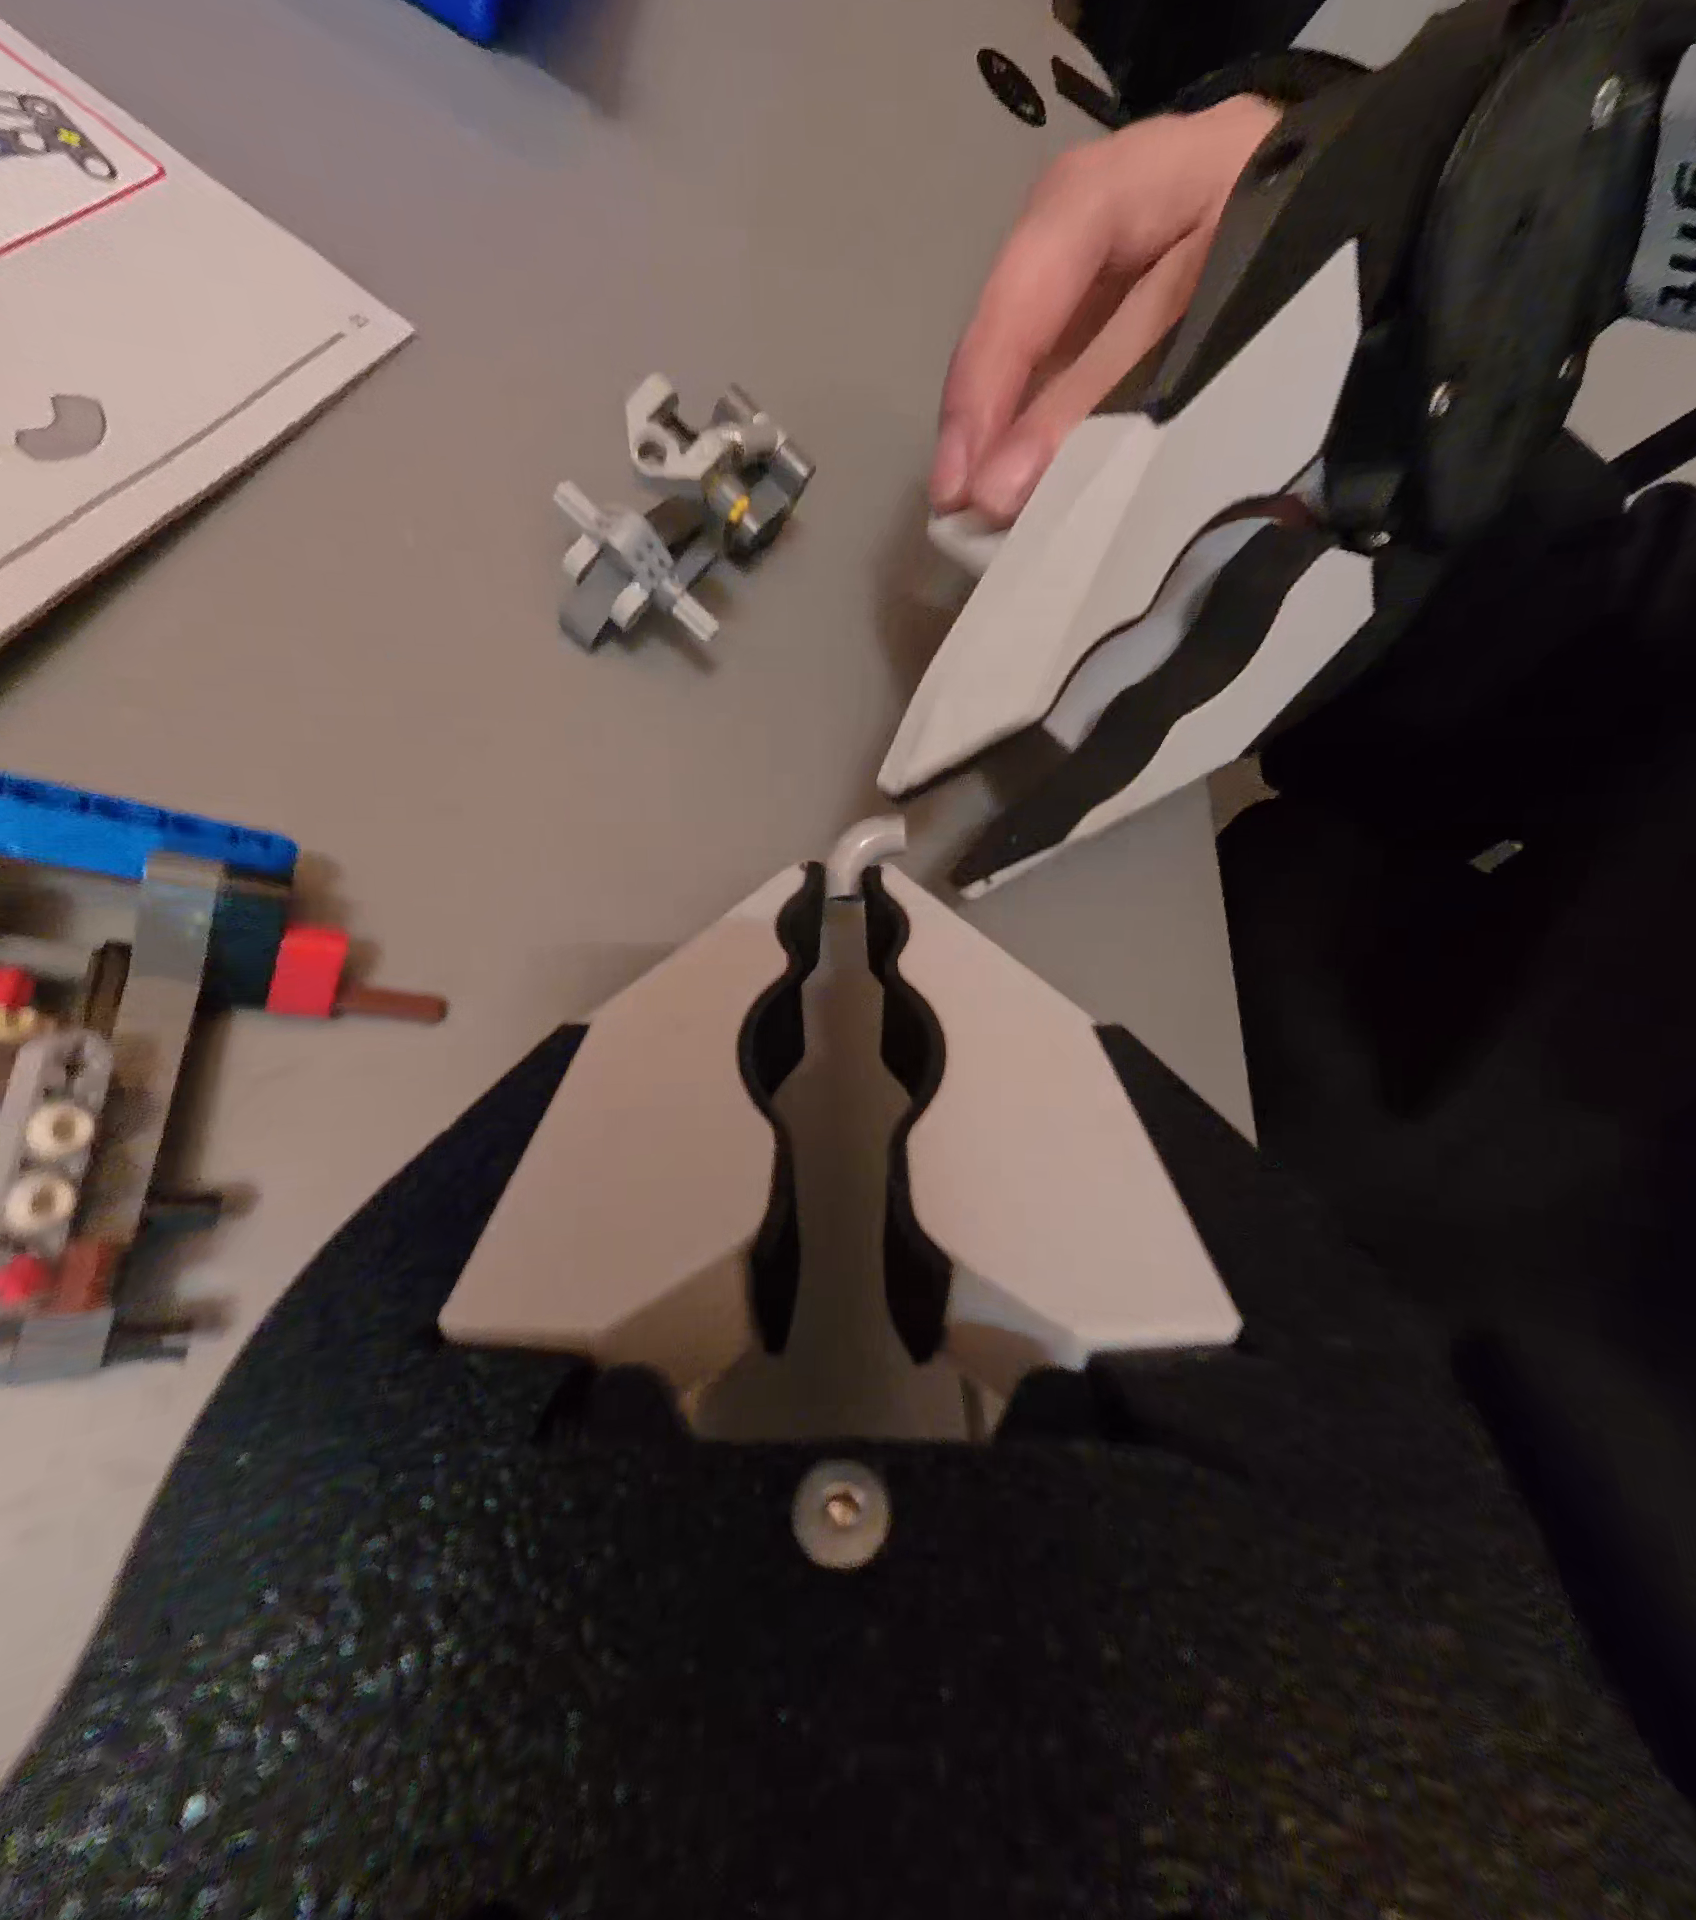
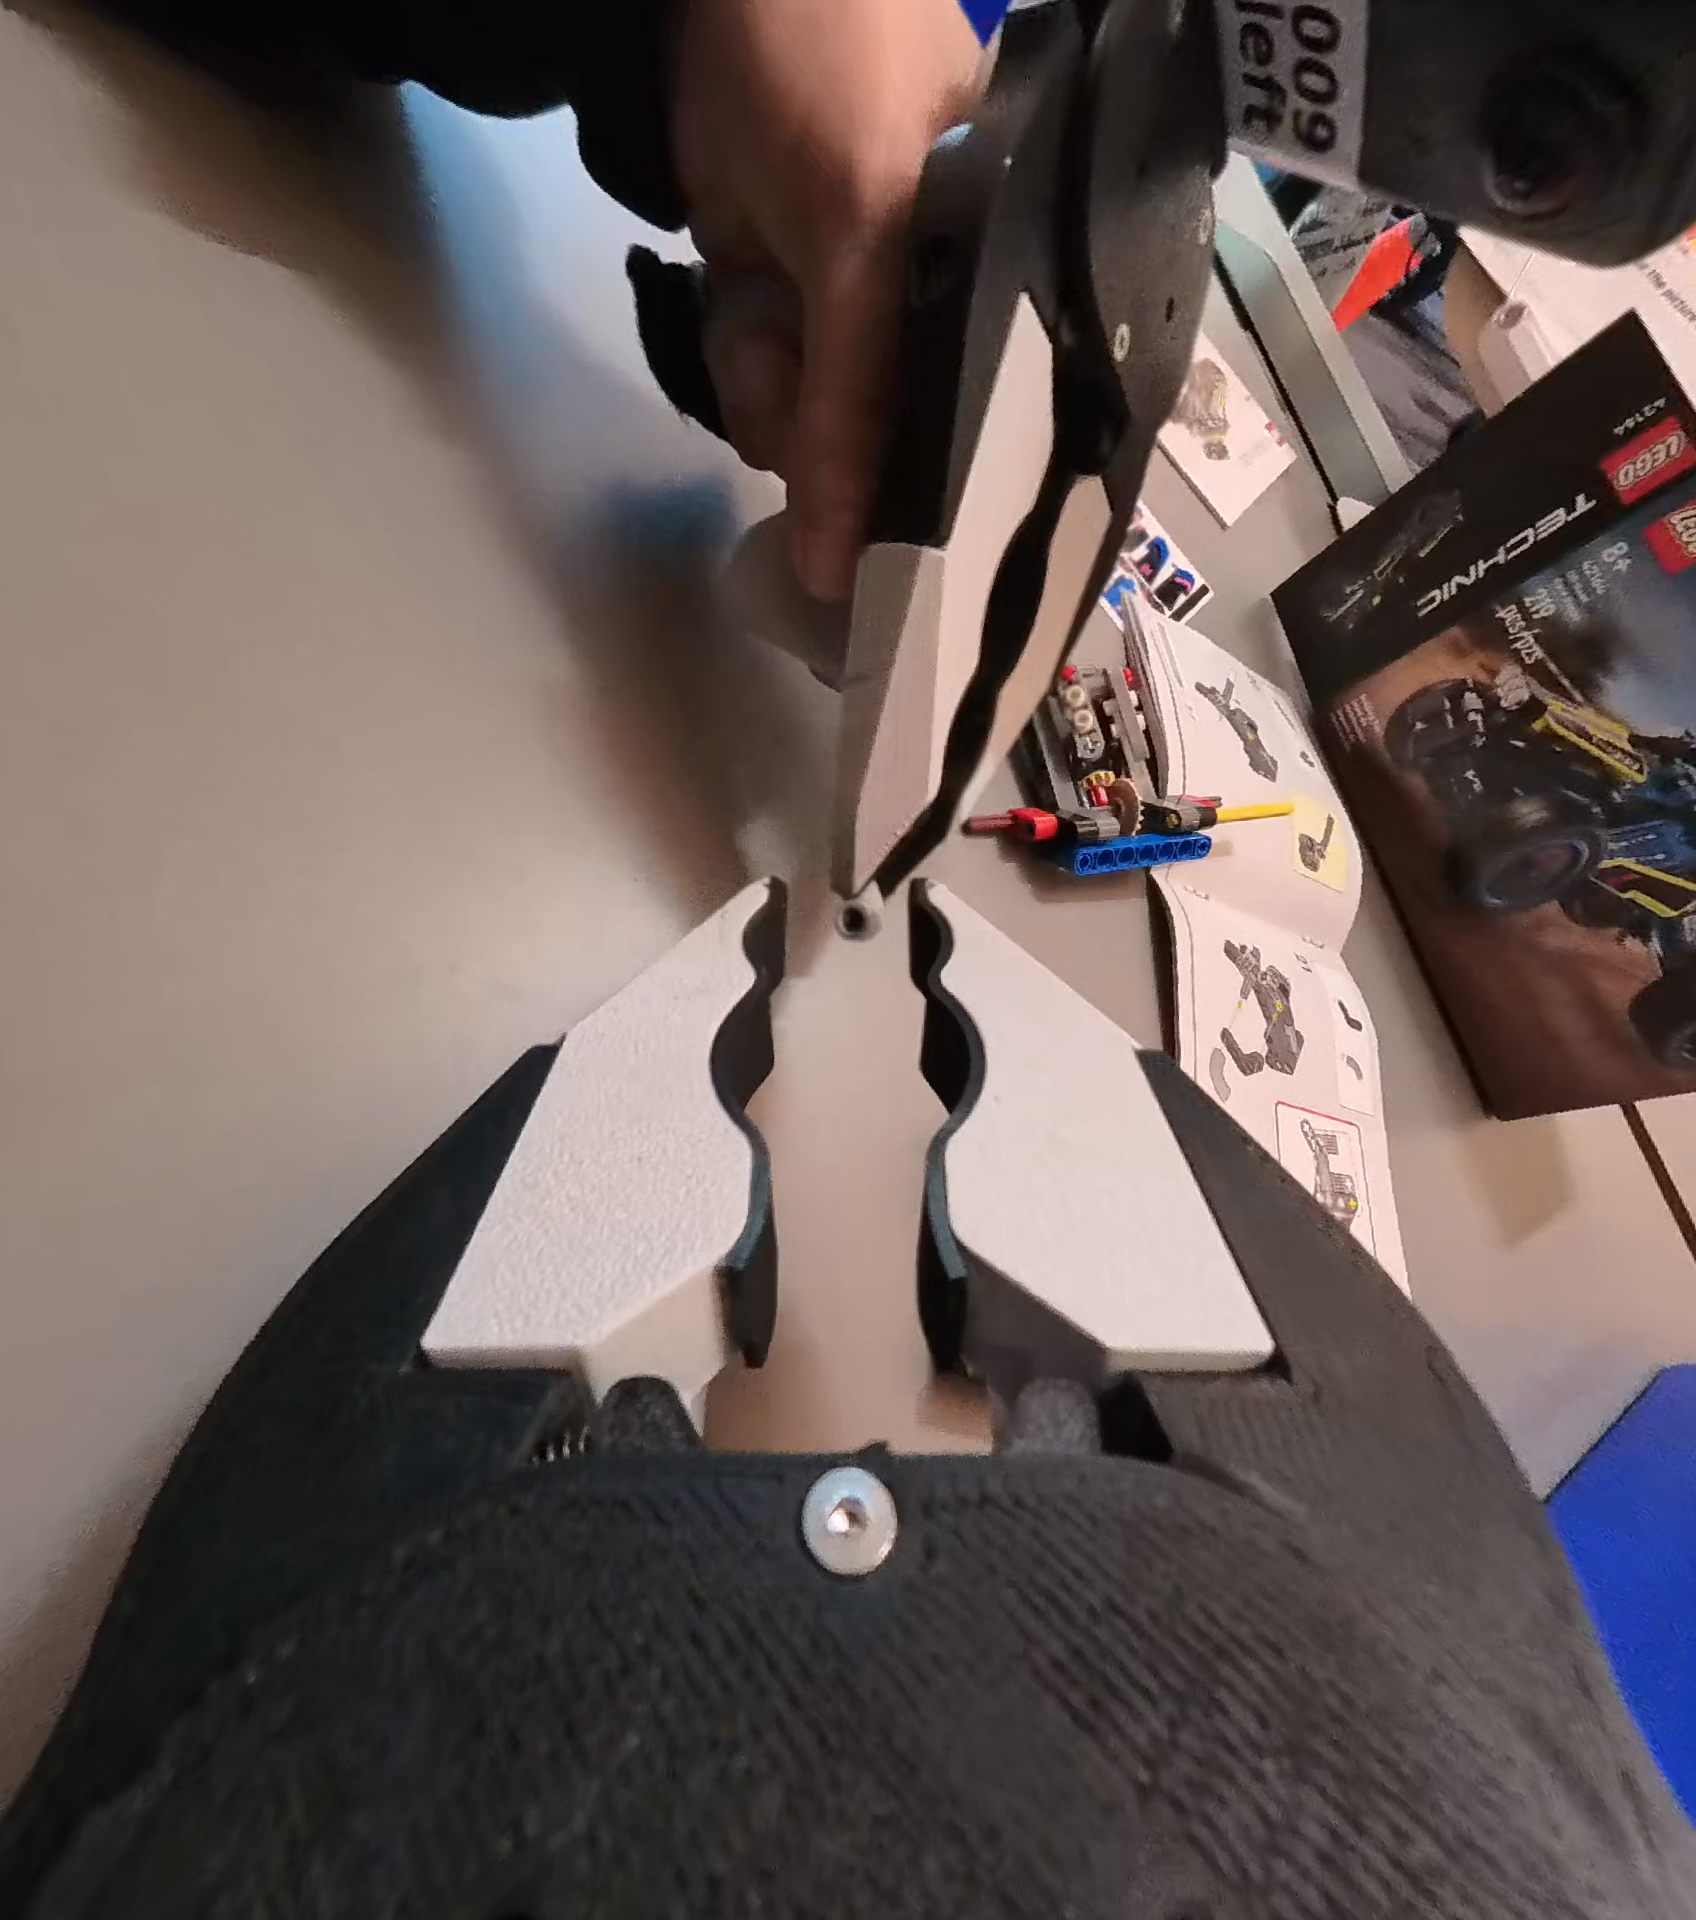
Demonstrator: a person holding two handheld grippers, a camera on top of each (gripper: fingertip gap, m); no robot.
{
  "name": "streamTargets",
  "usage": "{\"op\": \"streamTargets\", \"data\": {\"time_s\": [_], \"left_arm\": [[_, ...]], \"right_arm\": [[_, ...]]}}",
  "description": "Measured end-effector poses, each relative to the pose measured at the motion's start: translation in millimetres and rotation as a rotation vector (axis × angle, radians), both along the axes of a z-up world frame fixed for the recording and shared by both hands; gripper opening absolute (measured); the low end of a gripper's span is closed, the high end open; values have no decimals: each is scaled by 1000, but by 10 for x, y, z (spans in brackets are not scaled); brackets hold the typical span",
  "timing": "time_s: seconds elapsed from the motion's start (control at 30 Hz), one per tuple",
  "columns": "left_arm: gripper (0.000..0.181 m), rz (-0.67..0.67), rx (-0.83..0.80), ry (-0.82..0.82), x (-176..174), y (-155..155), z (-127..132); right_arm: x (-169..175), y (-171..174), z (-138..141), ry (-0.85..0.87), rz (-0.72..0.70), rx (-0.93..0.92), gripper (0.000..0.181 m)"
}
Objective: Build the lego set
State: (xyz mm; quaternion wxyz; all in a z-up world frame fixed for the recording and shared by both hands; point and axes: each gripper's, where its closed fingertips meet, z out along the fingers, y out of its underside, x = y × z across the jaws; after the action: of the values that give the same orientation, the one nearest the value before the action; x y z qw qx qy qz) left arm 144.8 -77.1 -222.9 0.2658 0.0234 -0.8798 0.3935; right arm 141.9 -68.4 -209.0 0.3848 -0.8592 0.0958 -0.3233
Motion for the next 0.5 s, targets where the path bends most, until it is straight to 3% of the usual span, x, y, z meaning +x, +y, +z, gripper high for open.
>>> {"op": "streamTargets", "data": {"time_s": [0.3,0.5], "left_arm": [[5,15,-84,32,14,-225,54],[5,54,-84,-129,50,-257,-74]], "right_arm": [[44,-177,24,-60,-50,19,0],[48,-275,5,-45,-111,36,0]]}}
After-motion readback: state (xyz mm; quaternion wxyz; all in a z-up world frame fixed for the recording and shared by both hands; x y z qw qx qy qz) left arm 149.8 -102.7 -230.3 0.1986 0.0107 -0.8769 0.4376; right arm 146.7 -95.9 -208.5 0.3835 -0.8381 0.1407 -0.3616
